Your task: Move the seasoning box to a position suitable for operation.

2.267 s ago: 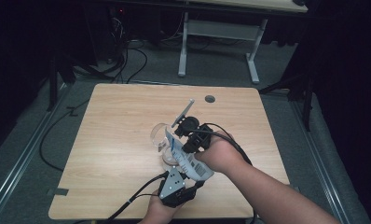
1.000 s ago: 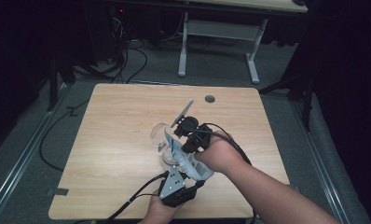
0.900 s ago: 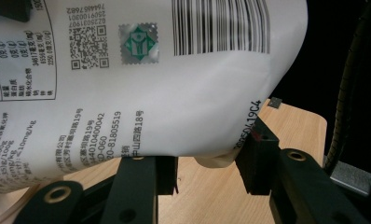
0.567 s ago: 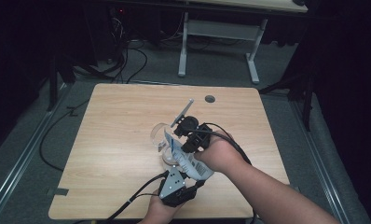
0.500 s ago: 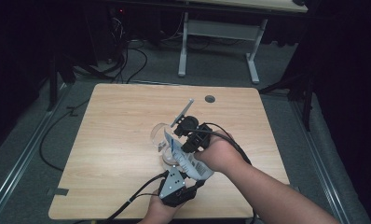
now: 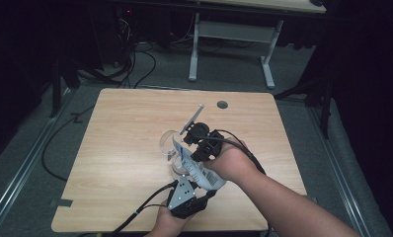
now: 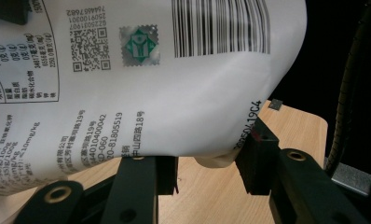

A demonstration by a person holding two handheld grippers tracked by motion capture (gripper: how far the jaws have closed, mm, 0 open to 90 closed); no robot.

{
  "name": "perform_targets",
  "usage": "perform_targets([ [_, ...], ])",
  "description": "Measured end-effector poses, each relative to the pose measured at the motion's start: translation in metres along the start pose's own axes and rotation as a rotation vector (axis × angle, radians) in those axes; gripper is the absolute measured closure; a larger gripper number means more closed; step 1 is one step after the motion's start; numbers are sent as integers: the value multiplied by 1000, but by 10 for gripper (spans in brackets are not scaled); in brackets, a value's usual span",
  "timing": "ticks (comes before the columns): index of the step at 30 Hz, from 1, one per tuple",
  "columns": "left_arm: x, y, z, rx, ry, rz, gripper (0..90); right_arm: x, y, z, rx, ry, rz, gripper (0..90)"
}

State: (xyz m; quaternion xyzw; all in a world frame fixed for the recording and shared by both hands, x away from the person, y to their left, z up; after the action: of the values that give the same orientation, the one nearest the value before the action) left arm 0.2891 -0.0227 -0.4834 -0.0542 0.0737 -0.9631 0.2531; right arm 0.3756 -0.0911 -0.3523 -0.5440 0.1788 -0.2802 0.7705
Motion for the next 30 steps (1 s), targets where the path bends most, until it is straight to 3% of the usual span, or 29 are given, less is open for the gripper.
perform_targets([
  [30,1,2,1,5,-5,-4,638,1,0,-2,6,6,2,899],
])
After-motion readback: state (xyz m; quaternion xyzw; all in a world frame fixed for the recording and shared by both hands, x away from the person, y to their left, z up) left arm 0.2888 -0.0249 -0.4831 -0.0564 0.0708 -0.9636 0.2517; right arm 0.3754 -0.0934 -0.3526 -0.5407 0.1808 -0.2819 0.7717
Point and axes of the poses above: each handheld gripper's, and its own axes: y roughly forward along the jaws, z roughly out of its top, x roughly to its right, the point moved 3 cm from there along y, roughly forward along the jaws, and after that the axes turned 3 degrees about x, right-handed, at the moved point
